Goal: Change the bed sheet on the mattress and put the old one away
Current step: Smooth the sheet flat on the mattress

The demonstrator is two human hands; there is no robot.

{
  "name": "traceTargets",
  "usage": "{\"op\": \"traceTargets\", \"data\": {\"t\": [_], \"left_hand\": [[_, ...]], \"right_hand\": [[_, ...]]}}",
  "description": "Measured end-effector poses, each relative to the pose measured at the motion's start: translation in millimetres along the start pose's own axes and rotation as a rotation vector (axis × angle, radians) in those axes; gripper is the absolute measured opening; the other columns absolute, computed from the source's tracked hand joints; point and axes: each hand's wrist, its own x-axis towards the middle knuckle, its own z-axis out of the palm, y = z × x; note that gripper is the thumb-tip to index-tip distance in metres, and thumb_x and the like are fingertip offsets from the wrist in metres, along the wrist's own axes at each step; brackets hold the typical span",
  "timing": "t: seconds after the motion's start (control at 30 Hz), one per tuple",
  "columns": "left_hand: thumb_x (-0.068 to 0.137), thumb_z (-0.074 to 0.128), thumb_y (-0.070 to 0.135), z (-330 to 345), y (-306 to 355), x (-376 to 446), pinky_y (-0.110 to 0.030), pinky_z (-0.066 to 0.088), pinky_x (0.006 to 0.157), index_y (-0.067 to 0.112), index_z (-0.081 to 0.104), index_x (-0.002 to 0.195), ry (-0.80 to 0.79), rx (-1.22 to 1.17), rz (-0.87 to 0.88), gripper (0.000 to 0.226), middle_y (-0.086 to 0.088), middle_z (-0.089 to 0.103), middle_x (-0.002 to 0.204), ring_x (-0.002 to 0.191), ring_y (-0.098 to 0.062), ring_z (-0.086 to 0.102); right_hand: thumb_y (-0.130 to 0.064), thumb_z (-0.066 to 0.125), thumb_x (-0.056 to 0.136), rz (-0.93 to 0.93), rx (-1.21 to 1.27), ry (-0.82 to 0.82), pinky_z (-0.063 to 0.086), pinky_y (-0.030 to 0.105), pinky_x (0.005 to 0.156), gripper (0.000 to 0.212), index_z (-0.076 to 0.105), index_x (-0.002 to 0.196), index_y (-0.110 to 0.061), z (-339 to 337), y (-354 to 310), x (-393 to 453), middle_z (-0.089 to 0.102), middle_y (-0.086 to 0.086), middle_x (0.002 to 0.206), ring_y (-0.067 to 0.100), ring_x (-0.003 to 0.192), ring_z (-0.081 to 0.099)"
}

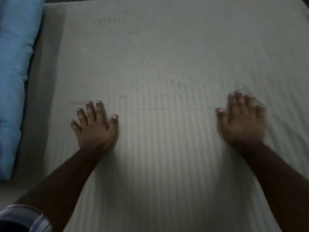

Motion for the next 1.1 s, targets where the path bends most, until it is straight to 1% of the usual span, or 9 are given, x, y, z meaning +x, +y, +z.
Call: {"op": "traceTargets", "data": {"t": [0.07,0.2,0.3,0.53,0.63,0.73,0.87,1.0,1.1], "left_hand": [[0.091,0.007,0.070,8,37,-8,-0.067,0.002,0.118,0.025,0.007,0.162,0.041,0.021,0.087,0.083,-0.007,0.004,0.169,0.154,-0.039,0.002],[0.097,0.020,0.067,29,124,-41,-0.071,0.005,0.116,0.026,0.018,0.161,0.067,0.050,0.359,0.076,-0.005,0.015,0.168,0.153,-0.041,0.010],[0.096,0.026,0.066,37,171,-71,-0.069,0.007,0.117,0.029,0.024,0.159,0.054,0.059,0.535,0.073,-0.002,0.019,0.167,0.153,-0.038,0.013],[0.096,0.034,0.059,56,251,-164,-0.067,0.011,0.118,0.022,0.032,0.157,-0.029,-0.005,0.606,0.072,-0.006,0.025,0.165,0.152,-0.040,0.017],[0.095,0.037,0.057,64,304,-227,-0.066,0.015,0.117,0.021,0.036,0.156,-0.073,-0.075,0.669,0.070,-0.006,0.031,0.163,0.151,-0.038,0.022],[0.095,0.038,0.058,76,360,-285,-0.066,0.015,0.117,0.022,0.035,0.156,-0.111,-0.084,0.676,0.071,-0.006,0.030,0.164,0.152,-0.037,0.020],[0.093,0.040,0.062,88,419,-337,-0.066,0.014,0.118,0.020,0.030,0.158,-0.130,-0.080,0.584,0.077,-0.008,0.024,0.166,0.153,-0.038,0.014],[0.091,0.039,0.065,90,452,-365,-0.066,0.016,0.118,0.019,0.030,0.158,-0.153,-0.085,0.487,0.081,-0.011,0.022,0.166,0.153,-0.039,0.015],[0.085,0.044,0.066,91,464,-386,-0.066,0.021,0.116,0.018,0.035,0.156,-0.153,-0.082,0.436,0.086,-0.010,0.027,0.164,0.152,-0.038,0.020]], "right_hand": [[-0.054,0.020,0.103,0.142,0.004,0.020,0.024,0.065,0.114,0.072,0.031,0.154,-0.004,-7,7,5,0.030,0.022,0.160,0.045,0.145,0.030],[-0.051,0.033,0.101,-0.263,0.021,-0.010,0.024,0.058,0.117,0.065,0.037,0.154,-0.014,-6,-37,-35,0.034,0.012,0.160,0.033,0.148,0.033],[-0.056,0.034,0.099,-0.127,0.024,-0.063,0.018,0.052,0.121,0.067,0.035,0.155,-0.019,-13,15,-51,0.031,0.007,0.162,0.027,0.150,0.028],[-0.050,0.029,0.098,0.135,0.073,-0.126,0.022,0.055,0.120,0.071,0.032,0.154,-0.006,-63,197,-65,0.028,0.016,0.162,0.035,0.151,0.021],[-0.048,0.031,0.099,0.039,0.189,-0.109,0.022,0.051,0.122,0.072,0.032,0.154,-0.002,-71,217,-86,0.028,0.017,0.162,0.033,0.151,0.021],[-0.055,0.032,0.099,-0.110,0.160,-0.168,0.019,0.048,0.122,0.072,0.029,0.157,-0.013,-65,245,-106,0.024,0.007,0.165,0.024,0.153,0.018],[-0.059,0.022,0.097,0.056,0.256,-0.273,0.020,0.053,0.122,0.076,0.031,0.156,-0.013,-71,314,-95,0.027,0.011,0.164,0.032,0.153,0.018],[-0.032,0.046,0.097,-0.445,0.317,-0.148,0.038,0.051,0.114,0.048,0.060,0.135,-0.007,-87,343,-116,0.055,0.013,0.145,0.032,0.141,0.043],[-0.028,0.054,0.092,-0.675,0.300,-0.169,0.045,0.046,0.107,0.030,0.074,0.110,-0.014,-92,353,-123,0.068,0.004,0.123,0.027,0.130,0.056]]}}
